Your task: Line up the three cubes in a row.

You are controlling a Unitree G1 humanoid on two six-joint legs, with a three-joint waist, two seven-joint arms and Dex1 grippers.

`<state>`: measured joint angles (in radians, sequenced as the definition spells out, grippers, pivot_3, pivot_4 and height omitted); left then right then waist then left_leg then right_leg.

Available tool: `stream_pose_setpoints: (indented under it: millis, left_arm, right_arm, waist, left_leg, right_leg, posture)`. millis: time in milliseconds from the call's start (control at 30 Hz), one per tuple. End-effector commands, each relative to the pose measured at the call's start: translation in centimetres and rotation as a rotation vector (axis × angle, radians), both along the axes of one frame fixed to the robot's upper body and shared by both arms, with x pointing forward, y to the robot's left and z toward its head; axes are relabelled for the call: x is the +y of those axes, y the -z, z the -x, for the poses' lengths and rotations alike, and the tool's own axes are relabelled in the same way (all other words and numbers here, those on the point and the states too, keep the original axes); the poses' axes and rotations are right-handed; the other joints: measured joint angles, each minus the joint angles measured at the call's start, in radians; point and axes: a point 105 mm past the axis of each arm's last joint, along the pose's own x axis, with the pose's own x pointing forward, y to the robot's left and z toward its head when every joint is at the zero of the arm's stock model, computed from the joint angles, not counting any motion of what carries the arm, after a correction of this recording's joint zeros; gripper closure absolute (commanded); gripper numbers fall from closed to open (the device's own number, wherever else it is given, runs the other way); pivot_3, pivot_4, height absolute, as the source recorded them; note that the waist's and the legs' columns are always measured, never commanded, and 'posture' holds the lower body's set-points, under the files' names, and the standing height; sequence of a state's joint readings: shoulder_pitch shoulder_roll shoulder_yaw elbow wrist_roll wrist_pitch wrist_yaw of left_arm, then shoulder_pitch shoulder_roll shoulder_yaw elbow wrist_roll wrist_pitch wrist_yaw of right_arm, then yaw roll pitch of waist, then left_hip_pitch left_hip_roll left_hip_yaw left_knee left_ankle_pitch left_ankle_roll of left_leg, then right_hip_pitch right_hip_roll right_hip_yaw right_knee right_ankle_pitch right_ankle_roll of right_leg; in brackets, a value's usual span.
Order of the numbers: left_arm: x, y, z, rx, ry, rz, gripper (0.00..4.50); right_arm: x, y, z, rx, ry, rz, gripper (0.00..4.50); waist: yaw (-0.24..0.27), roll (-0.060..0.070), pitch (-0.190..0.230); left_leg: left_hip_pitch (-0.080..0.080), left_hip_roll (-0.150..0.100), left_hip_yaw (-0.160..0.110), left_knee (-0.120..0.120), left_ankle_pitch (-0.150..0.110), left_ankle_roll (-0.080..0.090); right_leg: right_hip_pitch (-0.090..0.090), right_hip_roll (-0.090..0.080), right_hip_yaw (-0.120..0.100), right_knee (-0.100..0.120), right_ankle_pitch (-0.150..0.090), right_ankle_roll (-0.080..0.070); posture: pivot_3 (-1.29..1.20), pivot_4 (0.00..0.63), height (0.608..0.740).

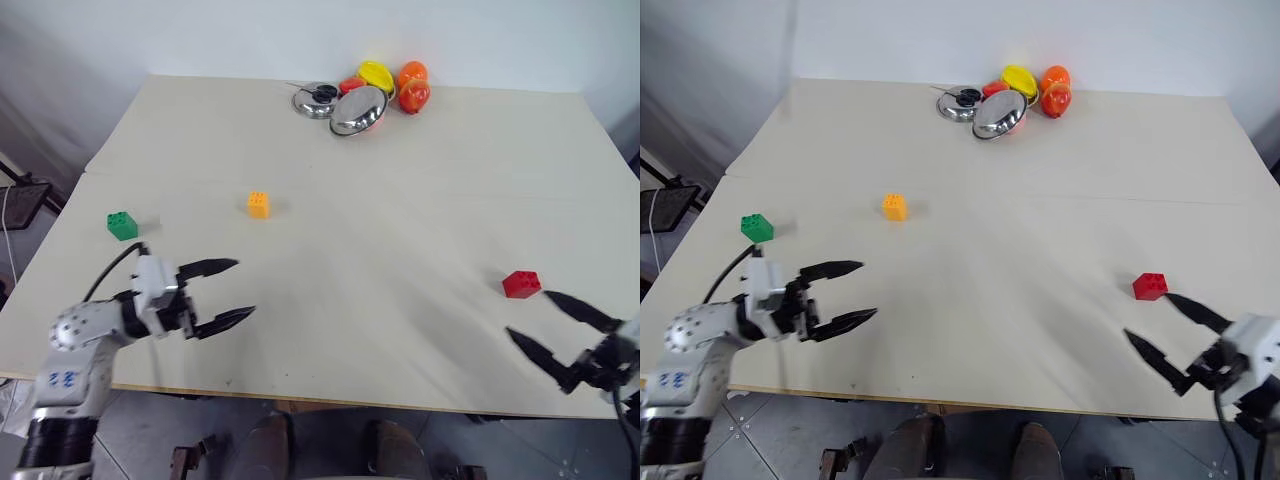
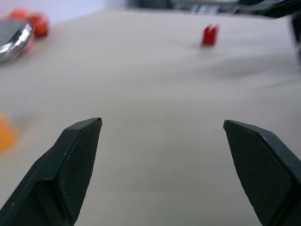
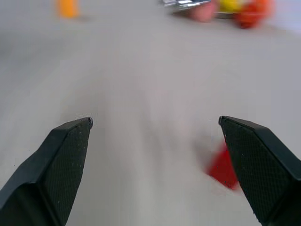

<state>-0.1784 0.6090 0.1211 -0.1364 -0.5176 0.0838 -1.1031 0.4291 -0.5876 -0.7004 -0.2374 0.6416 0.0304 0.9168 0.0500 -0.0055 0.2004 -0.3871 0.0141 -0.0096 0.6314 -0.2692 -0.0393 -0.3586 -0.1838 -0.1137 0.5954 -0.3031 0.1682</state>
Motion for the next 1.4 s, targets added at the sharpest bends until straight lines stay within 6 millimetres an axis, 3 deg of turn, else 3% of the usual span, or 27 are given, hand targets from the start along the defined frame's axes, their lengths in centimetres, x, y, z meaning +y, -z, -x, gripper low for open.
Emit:
stream_pose_setpoints:
  millis: [33, 167, 267, 367, 400, 567, 900, 1200, 1300, 1400]
  left_arm:
    - [-2.0, -0.5, 0.9, 0.022, 0.103, 0.018, 0.13]
    - [-3.1, 0.1, 0.9, 0.070, 0.166, 0.012, 0.13]
    - [-3.7, 0.3, 0.5, 0.066, 0.187, 0.010, 0.13]
    - [-4.1, 0.3, 0.2, 0.053, 0.205, 0.005, 0.13]
    - [-4.2, 0.4, 0.0, 0.049, 0.205, -0.001, 0.13]
    - [-4.2, 0.7, -0.3, 0.033, 0.197, -0.015, 0.13]
    - [-4.1, 1.0, -0.3, 0.016, 0.169, -0.015, 0.13]
    - [-4.2, 0.6, -0.2, 0.002, 0.159, -0.008, 0.13]
    - [-4.1, 0.6, -0.3, 0.000, 0.157, -0.008, 0.00]
    - [-4.2, 0.5, -0.3, -0.003, 0.155, -0.007, 0.00]
  right_arm:
    - [-2.7, -0.8, 2.3, -0.019, 0.175, -0.025, 0.00]
    - [-4.5, 0.8, 4.6, 0.034, 0.311, -0.072, 0.00]
    - [-4.3, 1.6, 4.5, 0.068, 0.340, -0.068, 0.00]
    - [-2.3, 1.1, 3.1, 0.090, 0.287, -0.098, 0.00]
    - [-1.5, 0.8, 1.4, 0.152, 0.289, -0.122, 0.00]
    - [1.0, -0.3, -2.8, 0.292, 0.326, -0.153, 0.00]
    - [1.5, -1.2, -7.1, 0.393, 0.449, -0.140, 0.00]
    - [1.8, 0.2, -9.3, 0.455, 0.449, -0.130, 0.00]
    - [2.0, 0.4, -10.1, 0.451, 0.441, -0.139, 0.62]
    - [2.0, 0.8, -10.4, 0.457, 0.440, -0.152, 1.63]
  waist:
    - [0.000, 0.001, 0.000]
    - [-0.007, 0.001, -0.001]
    - [-0.017, 0.002, -0.001]
    - [-0.027, 0.004, -0.002]
    - [-0.029, 0.004, -0.002]
    - [-0.034, 0.005, -0.003]
    - [-0.003, 0.005, -0.003]
    - [-0.012, 0.005, -0.003]
    - [-0.019, 0.005, -0.003]
    - [-0.023, 0.005, -0.003]
  left_leg:
    - [0.000, 0.000, 0.001, 0.000, 0.000, 0.000]
    - [0.001, 0.001, 0.003, -0.001, -0.001, 0.001]
    - [0.002, 0.001, 0.005, 0.000, -0.001, 0.001]
    - [0.003, 0.001, 0.005, 0.000, -0.001, 0.002]
    - [0.003, 0.002, 0.005, 0.000, -0.001, 0.001]
    - [0.003, 0.002, 0.009, 0.001, -0.001, 0.002]
    - [-0.005, 0.002, 0.009, 0.005, -0.003, 0.004]
    - [-0.005, 0.002, 0.011, 0.005, -0.003, 0.004]
    - [-0.006, 0.002, 0.011, 0.005, -0.003, 0.004]
    - [-0.006, 0.002, 0.011, 0.005, -0.003, 0.004]
  right_leg:
    - [0.000, 0.000, 0.000, 0.000, 0.000, 0.000]
    - [-0.001, 0.001, 0.003, -0.001, 0.000, 0.000]
    - [-0.001, 0.001, 0.006, -0.003, 0.000, 0.000]
    - [-0.002, 0.001, 0.006, -0.003, 0.000, 0.000]
    - [-0.002, 0.001, 0.007, -0.002, 0.000, 0.000]
    - [-0.004, 0.002, 0.010, -0.001, 0.002, 0.000]
    - [-0.009, 0.001, 0.010, 0.001, 0.003, 0.001]
    - [-0.012, 0.001, 0.011, 0.003, 0.003, 0.001]
    - [-0.013, 0.001, 0.012, 0.004, 0.003, 0.001]
    - [-0.013, 0.001, 0.012, 0.004, 0.003, 0.001]
  posture:
    - [0.00, 0.150, 0.740]
    - [0.00, 0.150, 0.740]
    - [0.00, 0.150, 0.740]
    - [0.00, 0.150, 0.740]
    - [0.00, 0.150, 0.740]
    - [0.00, 0.150, 0.740]
    - [0.00, 0.150, 0.740]
    - [0.00, 0.150, 0.740]
    - [0.00, 0.150, 0.740]
    - [0.00, 0.150, 0.740]
